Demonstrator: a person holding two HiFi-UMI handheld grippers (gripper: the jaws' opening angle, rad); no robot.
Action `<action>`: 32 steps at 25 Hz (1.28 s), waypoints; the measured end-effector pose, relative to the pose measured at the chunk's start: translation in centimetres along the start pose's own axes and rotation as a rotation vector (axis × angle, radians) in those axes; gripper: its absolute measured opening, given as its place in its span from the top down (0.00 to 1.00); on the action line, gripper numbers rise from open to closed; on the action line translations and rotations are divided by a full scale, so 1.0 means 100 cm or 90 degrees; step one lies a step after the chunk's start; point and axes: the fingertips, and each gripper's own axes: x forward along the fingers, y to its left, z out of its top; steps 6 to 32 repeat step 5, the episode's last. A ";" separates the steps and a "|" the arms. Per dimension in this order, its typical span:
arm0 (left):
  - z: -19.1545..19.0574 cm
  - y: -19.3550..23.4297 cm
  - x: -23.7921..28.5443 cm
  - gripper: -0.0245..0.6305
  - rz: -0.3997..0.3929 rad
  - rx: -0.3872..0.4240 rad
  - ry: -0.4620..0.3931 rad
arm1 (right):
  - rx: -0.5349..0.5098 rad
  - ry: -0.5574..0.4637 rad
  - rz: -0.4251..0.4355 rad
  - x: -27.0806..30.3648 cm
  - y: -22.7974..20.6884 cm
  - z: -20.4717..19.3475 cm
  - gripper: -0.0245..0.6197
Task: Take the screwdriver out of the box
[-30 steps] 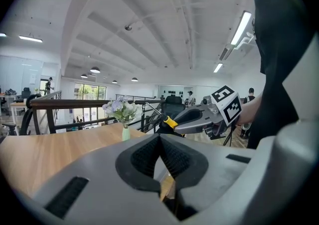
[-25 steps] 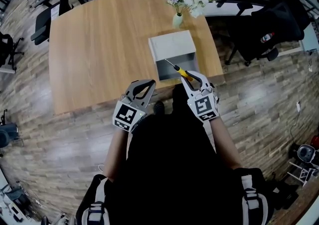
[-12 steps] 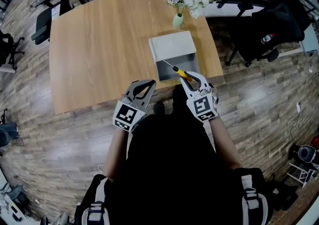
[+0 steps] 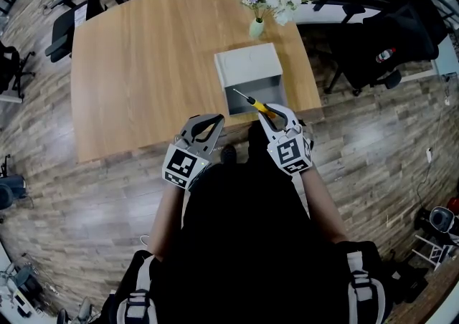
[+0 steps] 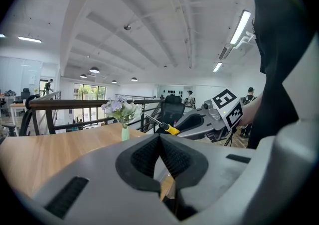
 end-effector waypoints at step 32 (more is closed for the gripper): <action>-0.001 -0.002 0.000 0.93 -0.003 0.003 0.003 | -0.004 0.003 -0.004 -0.001 0.000 -0.002 0.82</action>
